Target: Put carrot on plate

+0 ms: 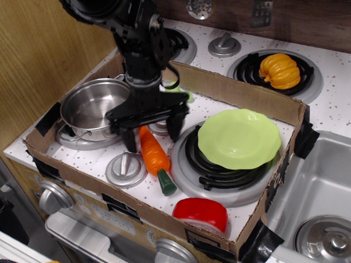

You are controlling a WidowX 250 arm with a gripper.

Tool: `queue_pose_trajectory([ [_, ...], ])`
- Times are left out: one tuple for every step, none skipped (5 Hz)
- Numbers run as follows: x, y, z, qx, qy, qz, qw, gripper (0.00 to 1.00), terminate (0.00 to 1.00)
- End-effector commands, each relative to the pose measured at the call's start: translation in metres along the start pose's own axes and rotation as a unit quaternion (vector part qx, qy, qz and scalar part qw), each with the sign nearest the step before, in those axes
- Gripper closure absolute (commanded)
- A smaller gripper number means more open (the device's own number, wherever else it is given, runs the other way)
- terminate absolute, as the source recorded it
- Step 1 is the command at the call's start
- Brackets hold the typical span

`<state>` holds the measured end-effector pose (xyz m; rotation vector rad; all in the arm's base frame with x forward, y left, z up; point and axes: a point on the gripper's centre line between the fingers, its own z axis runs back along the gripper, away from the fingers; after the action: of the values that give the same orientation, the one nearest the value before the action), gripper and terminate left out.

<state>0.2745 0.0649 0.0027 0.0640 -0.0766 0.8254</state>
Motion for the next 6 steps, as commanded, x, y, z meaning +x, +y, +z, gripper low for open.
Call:
queue_pose_trajectory([
  [-0.008,-0.011,-0.010,-0.006,0.004,-0.009,0.9999,0.00,0.00],
  [-0.012,-0.011,-0.005,0.005,0.008,-0.002,1.0000,1.00,0.00],
  [-0.015,-0.010,0.011,0.016,-0.006,-0.018,0.9997,1.00,0.00],
  [-0.018,-0.012,0.032,0.020,-0.007,-0.028,0.9994,1.00,0.00],
  [-0.017,-0.014,0.059,0.022,-0.010,-0.040,0.9989,1.00,0.00],
  [-0.005,-0.020,0.078,0.029,-0.031,-0.070,0.9966,1.00,0.00],
])
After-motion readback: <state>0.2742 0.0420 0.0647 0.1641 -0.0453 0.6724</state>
